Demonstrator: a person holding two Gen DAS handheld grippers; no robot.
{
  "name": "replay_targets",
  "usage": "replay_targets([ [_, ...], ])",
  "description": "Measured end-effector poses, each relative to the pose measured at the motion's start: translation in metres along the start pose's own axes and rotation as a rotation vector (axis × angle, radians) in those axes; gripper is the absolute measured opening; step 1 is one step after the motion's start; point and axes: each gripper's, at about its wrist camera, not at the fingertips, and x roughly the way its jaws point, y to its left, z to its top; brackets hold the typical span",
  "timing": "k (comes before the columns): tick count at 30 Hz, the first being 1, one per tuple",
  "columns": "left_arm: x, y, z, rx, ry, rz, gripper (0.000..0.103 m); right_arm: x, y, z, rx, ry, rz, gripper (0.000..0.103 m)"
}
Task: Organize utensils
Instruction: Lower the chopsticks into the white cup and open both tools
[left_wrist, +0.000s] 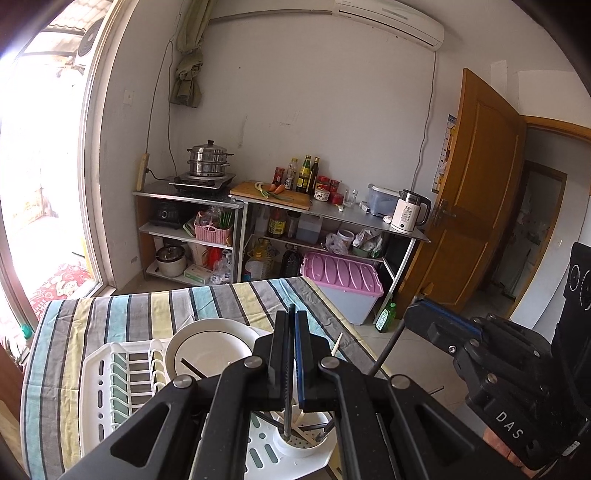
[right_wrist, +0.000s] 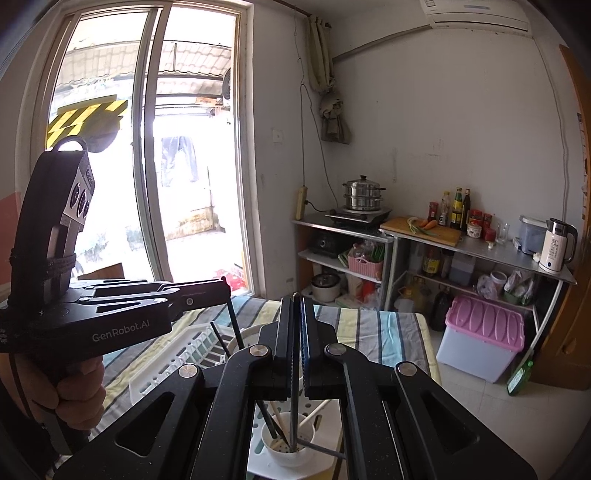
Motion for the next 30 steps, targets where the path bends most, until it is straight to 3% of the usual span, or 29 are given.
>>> replay_targets([
  [30, 0.003, 0.008, -0.022, 0.014, 0.038, 0.074, 0.004, 0.010, -0.026, -0.033, 0.068, 0.105, -0.017, 0.004],
])
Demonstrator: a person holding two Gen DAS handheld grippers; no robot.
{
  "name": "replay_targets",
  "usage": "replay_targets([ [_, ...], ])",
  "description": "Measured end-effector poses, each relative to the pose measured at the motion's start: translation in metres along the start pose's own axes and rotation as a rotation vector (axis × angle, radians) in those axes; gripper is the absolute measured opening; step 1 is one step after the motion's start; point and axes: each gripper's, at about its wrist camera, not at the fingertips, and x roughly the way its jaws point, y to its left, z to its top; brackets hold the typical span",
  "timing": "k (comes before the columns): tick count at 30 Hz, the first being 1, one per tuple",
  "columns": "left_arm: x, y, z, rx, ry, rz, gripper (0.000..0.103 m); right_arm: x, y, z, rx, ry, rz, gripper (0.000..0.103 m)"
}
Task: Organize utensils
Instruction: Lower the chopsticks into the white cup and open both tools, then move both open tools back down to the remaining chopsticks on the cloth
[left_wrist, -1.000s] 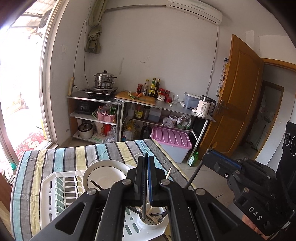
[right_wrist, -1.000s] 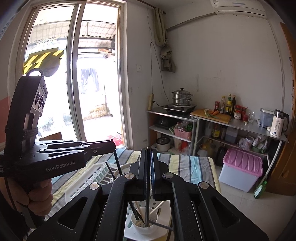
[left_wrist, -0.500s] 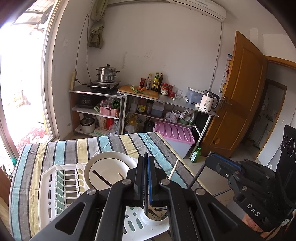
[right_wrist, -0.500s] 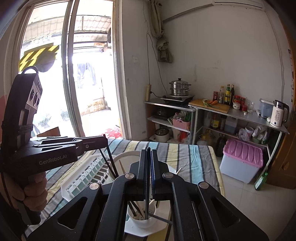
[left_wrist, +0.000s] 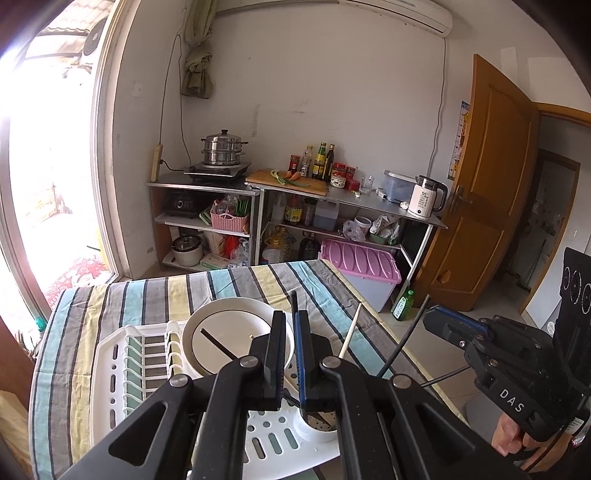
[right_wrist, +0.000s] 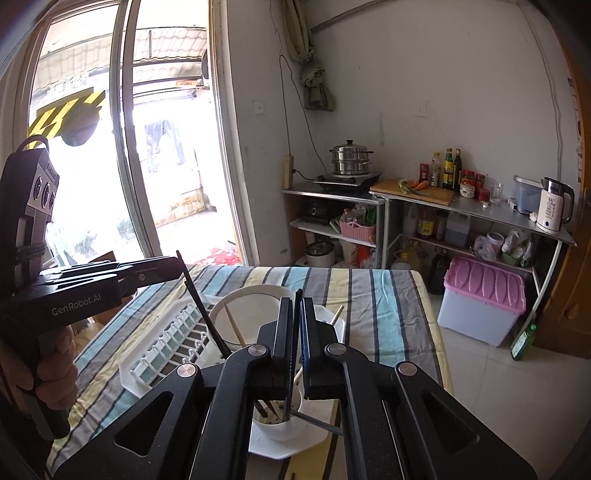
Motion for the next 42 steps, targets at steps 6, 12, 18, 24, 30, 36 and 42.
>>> replay_targets([
  [6, -0.014, -0.002, -0.017, 0.011, -0.008, 0.024, 0.008, -0.014, 0.005, -0.009, -0.012, -0.010, -0.003, 0.013],
  [12, -0.038, -0.002, -0.041, 0.013, -0.030, 0.040, 0.008, -0.036, 0.013, -0.023, -0.019, -0.025, -0.004, 0.014],
  [18, -0.058, -0.008, -0.075, 0.017, -0.021, 0.055, 0.008, -0.057, 0.024, -0.043, -0.030, -0.029, -0.001, 0.016],
  [24, -0.073, -0.016, -0.118, 0.021, 0.009, 0.055, 0.008, -0.074, 0.031, -0.067, -0.025, -0.025, 0.002, 0.022],
  [30, -0.088, -0.020, -0.159, -0.004, 0.026, 0.065, 0.008, -0.092, 0.030, -0.100, -0.003, -0.003, 0.009, 0.022],
  [36, -0.103, -0.023, -0.198, -0.007, 0.042, 0.090, 0.008, -0.107, 0.029, -0.133, 0.033, 0.030, 0.018, 0.022],
  [42, -0.114, -0.021, -0.227, -0.029, 0.059, 0.102, 0.008, -0.113, 0.030, -0.163, 0.048, 0.088, 0.042, 0.023],
])
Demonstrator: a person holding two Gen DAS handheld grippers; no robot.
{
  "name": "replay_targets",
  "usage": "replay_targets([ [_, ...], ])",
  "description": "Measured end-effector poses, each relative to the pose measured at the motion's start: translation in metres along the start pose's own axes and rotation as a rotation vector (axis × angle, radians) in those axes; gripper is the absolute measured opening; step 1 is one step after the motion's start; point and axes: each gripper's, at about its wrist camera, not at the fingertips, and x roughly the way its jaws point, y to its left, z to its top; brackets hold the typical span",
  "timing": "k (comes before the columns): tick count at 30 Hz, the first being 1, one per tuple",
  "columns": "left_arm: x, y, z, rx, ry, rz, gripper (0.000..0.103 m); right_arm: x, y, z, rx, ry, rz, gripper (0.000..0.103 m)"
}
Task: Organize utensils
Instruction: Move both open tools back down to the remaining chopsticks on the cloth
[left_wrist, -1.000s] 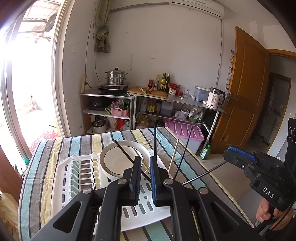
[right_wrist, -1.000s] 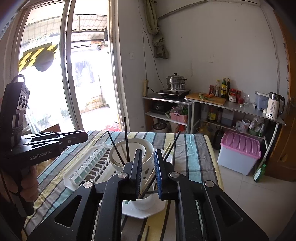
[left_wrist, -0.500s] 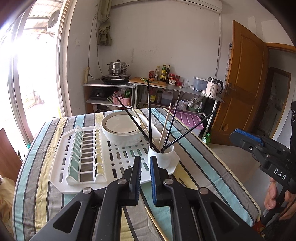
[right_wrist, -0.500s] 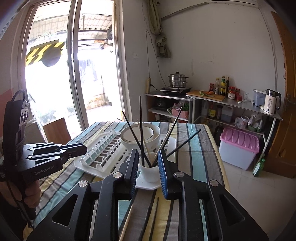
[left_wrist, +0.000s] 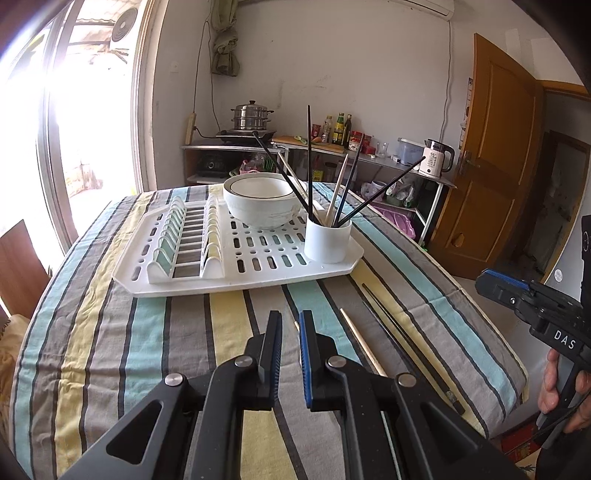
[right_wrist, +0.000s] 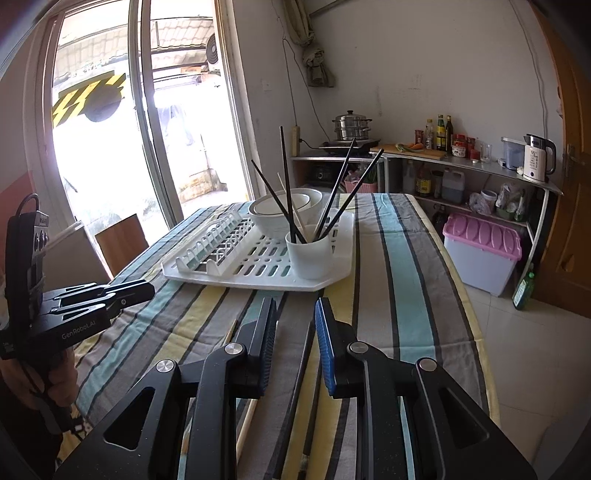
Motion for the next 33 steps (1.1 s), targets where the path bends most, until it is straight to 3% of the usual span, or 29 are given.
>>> replay_targets([
  [11, -0.002, 0.002, -0.039, -0.015, 0.069, -0.012, 0.008, -0.001, -0.003, -0.045, 0.044, 0.087, 0.007, 0.023],
  [16, 0.006, -0.003, -0.043, -0.020, 0.100, -0.031, 0.009, 0.001, -0.005, -0.046, 0.052, 0.091, 0.001, 0.023],
  [20, 0.016, -0.004, -0.043, -0.027, 0.122, -0.039, 0.017, 0.008, -0.006, -0.045, 0.051, 0.102, 0.006, 0.023],
  [33, 0.071, -0.006, -0.024, -0.081, 0.228, -0.058, 0.017, 0.049, -0.004, -0.031, 0.017, 0.168, -0.001, 0.023],
])
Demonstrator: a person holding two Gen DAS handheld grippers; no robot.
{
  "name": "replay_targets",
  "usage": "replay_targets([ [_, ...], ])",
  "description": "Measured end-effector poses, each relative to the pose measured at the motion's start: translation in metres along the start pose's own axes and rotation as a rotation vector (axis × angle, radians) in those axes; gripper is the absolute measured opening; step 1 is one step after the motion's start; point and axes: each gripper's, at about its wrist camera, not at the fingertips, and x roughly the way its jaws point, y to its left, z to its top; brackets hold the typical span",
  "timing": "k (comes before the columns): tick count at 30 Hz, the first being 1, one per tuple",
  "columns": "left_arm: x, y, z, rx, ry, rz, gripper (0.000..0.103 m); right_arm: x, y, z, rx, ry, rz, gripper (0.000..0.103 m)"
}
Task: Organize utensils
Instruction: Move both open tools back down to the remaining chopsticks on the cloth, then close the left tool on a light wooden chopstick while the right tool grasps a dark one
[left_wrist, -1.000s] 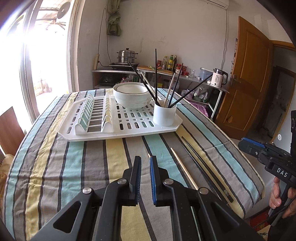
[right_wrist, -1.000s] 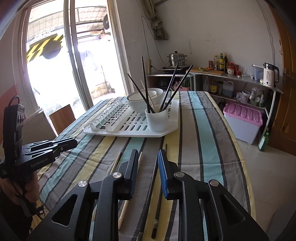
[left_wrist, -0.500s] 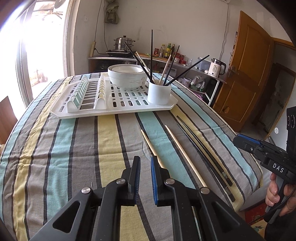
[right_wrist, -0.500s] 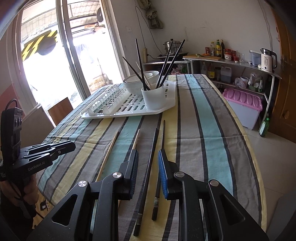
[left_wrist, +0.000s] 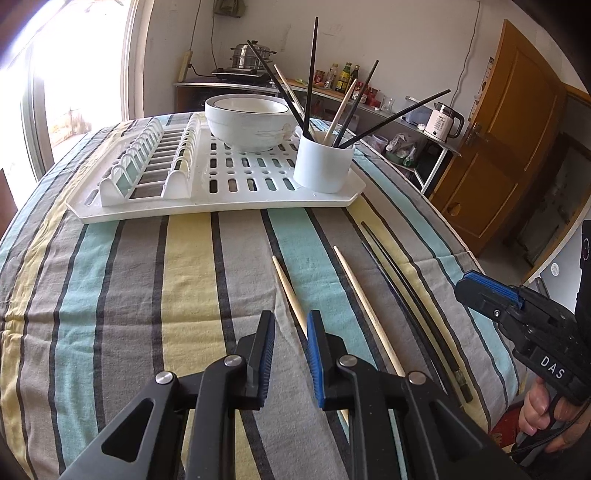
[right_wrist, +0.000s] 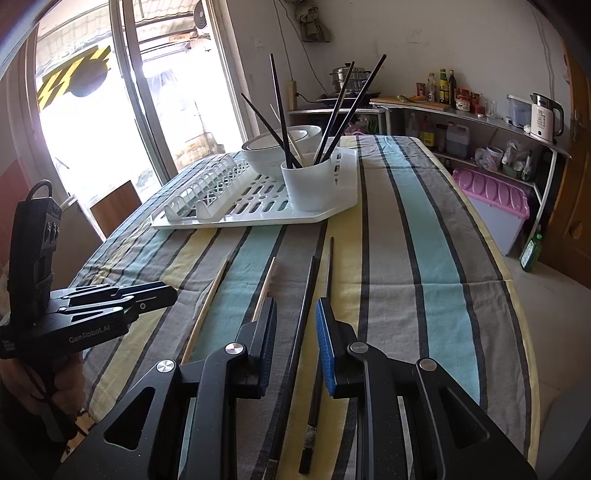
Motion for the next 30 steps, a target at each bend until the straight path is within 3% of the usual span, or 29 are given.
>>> replay_targets([
  [15, 0.047, 0.003, 0.024, -0.056, 0.087, 0.030, 0.018, 0.072, -0.001, 0.028, -0.050, 0.143, -0.011, 0.021],
  [30, 0.055, -0.002, 0.030, -0.019, 0.064, 0.064, 0.017, 0.101, -0.003, 0.035, -0.066, 0.199, -0.045, 0.017],
])
